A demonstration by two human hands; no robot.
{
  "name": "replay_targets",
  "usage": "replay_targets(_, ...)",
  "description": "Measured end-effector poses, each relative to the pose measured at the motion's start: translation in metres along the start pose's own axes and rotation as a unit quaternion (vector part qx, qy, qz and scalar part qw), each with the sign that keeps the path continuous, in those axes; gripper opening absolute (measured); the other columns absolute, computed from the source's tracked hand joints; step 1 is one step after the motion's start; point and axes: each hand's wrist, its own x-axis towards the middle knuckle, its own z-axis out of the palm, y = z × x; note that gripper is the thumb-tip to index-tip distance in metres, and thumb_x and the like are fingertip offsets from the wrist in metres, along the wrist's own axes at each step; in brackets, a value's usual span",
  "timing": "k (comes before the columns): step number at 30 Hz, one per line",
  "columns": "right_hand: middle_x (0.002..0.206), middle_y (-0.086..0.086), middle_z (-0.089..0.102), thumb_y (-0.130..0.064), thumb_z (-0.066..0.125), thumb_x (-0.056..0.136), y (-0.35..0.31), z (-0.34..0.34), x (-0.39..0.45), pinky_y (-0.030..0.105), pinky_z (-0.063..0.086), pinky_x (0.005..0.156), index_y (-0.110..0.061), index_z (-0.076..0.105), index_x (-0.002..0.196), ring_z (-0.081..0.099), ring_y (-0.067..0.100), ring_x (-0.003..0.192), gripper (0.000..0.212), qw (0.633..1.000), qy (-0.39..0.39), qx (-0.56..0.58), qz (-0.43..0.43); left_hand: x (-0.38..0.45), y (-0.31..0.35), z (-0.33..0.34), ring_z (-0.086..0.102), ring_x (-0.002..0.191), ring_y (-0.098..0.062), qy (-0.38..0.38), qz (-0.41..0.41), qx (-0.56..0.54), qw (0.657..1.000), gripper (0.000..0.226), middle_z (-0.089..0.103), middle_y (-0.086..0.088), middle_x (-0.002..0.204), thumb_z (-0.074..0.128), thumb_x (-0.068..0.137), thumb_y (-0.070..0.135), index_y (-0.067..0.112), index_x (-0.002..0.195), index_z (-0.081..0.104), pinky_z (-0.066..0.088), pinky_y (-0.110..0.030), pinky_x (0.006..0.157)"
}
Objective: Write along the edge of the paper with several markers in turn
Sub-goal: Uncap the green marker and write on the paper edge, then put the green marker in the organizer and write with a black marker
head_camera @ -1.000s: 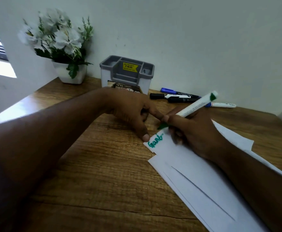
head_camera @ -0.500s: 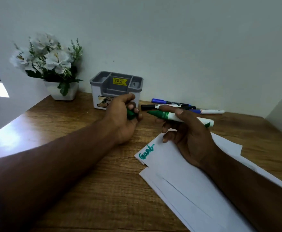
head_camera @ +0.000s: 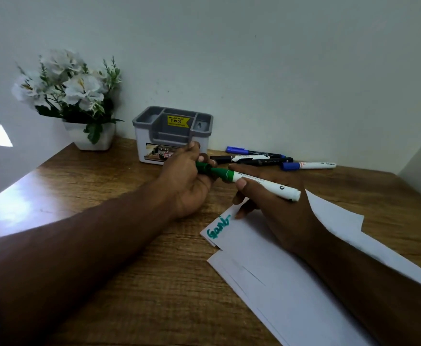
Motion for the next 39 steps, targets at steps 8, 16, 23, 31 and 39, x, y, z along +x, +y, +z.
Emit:
replay_targets(8, 0.070, -0.015, 0.075, -0.044, 0.057, 0.091, -0.003, 0.003, 0.003, 0.008, 0.046, 0.062, -0.045, 0.071, 0.085, 0.069, -0.002, 0.065, 0.015, 0.999, 0.032, -0.013, 0.006, -0.008, -0.006, -0.002, 0.056, 0.101, -0.029, -0.141, -0.025, 0.153, 0.978, 0.036, 0.060, -0.015, 0.099, 0.033, 0.101, 0.029, 0.007, 0.110, 0.060, 0.048, -0.045, 0.096)
replay_targets(16, 0.089, 0.016, 0.075, -0.033, 0.060, 0.091, 0.005, 0.019, 0.014, 0.056, 0.057, 0.079, -0.012, 0.074, 0.100, 0.073, 0.032, 0.078, 0.027, 0.976, 0.069, 0.190, 0.084, -0.012, -0.010, -0.004, 0.062, 0.110, -0.036, -0.192, -0.066, 0.199, 0.959, 0.045, 0.057, -0.027, 0.129, 0.029, 0.101, 0.029, -0.001, 0.121, 0.057, 0.061, -0.038, 0.073)
replay_targets(23, 0.083, 0.023, 0.073, -0.029, 0.056, 0.094, 0.010, 0.011, 0.026, 0.033, 0.060, 0.059, 0.001, 0.067, 0.104, 0.070, 0.025, 0.066, 0.034, 0.921, 0.059, 0.362, 0.131, -0.012, 0.002, -0.007, 0.057, 0.117, -0.035, -0.234, -0.044, 0.297, 0.925, 0.034, 0.055, -0.024, 0.131, 0.039, 0.099, 0.023, 0.014, 0.130, 0.049, 0.043, -0.054, 0.102)
replay_targets(31, 0.066, 0.014, 0.066, -0.039, 0.070, 0.079, 0.011, 0.010, 0.028, 0.030, 0.059, 0.057, 0.000, 0.068, 0.083, 0.065, 0.018, 0.056, 0.039, 0.938, 0.064, 0.304, 0.151, -0.029, 0.010, -0.010, 0.059, 0.061, -0.011, -0.148, 0.251, 0.516, 0.806, 0.021, 0.065, -0.003, 0.082, 0.059, 0.089, 0.009, 0.015, 0.109, 0.063, 0.053, -0.024, 0.056)
replay_targets(39, 0.070, 0.014, 0.065, -0.010, 0.070, 0.085, 0.013, 0.011, 0.026, 0.023, 0.056, 0.058, 0.012, 0.066, 0.091, 0.062, 0.016, 0.060, 0.023, 0.947, 0.016, 0.287, 0.145, -0.019, 0.056, 0.004, 0.067, 0.069, -0.027, 0.004, 0.532, 0.405, 0.743, 0.023, 0.070, -0.006, 0.087, 0.076, 0.077, 0.016, 0.011, 0.097, 0.066, 0.058, -0.036, 0.057)
